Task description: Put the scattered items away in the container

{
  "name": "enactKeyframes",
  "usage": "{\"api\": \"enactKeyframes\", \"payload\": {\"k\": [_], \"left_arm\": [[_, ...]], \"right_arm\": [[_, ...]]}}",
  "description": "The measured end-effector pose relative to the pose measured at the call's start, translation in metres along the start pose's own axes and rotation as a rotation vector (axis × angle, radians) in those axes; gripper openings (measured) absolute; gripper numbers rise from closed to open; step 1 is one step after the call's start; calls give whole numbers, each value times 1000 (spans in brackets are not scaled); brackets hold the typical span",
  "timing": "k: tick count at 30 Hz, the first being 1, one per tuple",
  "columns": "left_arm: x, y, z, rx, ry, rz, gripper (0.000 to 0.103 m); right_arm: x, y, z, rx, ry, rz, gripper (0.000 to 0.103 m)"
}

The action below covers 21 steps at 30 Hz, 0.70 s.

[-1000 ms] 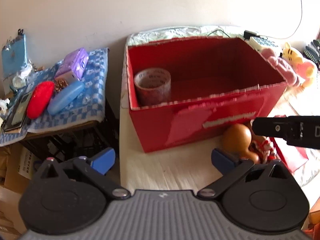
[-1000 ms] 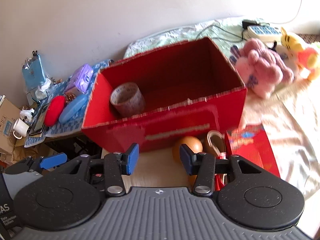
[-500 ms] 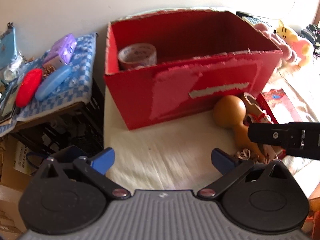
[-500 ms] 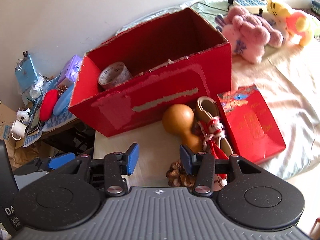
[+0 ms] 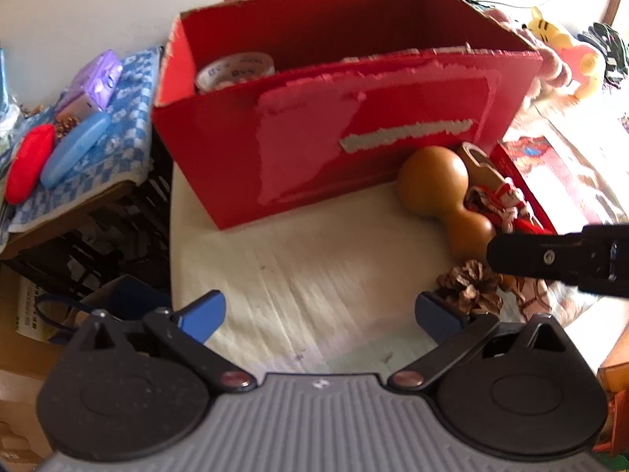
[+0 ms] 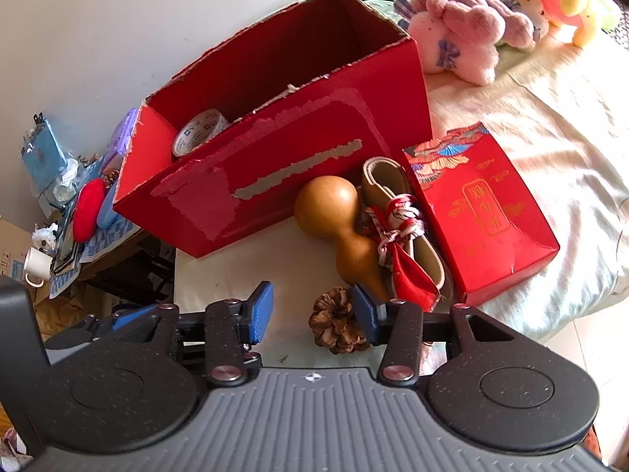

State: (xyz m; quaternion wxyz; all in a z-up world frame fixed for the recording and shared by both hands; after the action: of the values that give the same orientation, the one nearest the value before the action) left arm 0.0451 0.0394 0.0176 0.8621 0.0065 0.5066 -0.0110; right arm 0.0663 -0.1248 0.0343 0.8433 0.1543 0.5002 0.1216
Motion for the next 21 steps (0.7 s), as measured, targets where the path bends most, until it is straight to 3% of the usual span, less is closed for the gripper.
{"api": "enactKeyframes", "payload": {"k": [9,21], "left_arm": [[11,-11,-7,51,40,-110,101],[25,-40,-7,146,65,-166,93]], "right_arm": [[10,-18,-3,67,45,-5,48],[28,-33,-7,155,104,41,42]]}}
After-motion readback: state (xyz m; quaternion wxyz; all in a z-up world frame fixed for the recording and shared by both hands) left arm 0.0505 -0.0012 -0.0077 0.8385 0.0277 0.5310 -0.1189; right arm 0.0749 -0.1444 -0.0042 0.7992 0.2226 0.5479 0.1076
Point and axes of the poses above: each gripper's, at about its wrist camera, not at the fingertips, and x roughly the way its jaws point, y to its left, z to its top, the point moved 1 cm from there along x, roughly the way its jaws point, and after that the axes turned 2 degrees about -x, right-handed, at the moved point
